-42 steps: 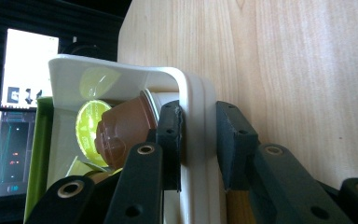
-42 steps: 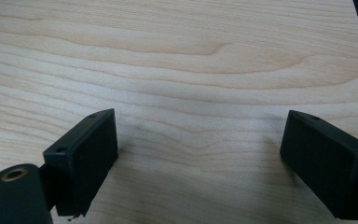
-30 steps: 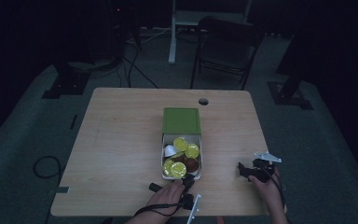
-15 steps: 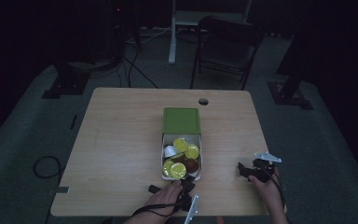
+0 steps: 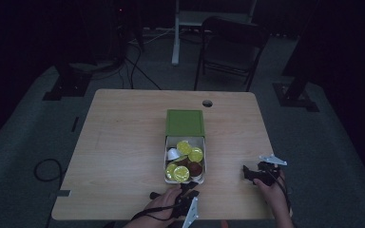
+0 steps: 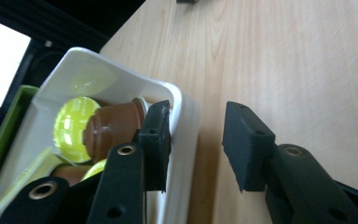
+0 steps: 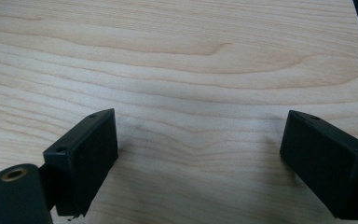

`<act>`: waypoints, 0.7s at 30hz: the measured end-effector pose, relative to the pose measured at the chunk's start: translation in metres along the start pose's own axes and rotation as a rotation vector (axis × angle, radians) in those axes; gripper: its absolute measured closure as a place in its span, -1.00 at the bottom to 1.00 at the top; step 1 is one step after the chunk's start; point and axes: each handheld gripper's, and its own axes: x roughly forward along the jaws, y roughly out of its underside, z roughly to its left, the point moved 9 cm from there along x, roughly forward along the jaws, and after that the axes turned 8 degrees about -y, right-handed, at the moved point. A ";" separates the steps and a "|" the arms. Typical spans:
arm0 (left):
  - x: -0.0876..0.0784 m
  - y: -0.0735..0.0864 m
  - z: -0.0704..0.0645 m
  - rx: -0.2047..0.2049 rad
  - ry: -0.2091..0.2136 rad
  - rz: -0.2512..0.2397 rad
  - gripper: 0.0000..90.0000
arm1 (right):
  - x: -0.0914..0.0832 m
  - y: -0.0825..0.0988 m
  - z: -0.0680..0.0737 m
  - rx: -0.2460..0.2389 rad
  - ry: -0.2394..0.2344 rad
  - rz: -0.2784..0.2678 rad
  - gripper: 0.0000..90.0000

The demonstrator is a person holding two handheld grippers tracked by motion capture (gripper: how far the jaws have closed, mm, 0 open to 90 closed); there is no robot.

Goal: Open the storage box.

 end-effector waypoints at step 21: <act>-0.019 0.019 0.003 -0.187 0.090 0.012 0.43 | 0.000 0.000 0.000 0.000 0.000 0.000 -0.76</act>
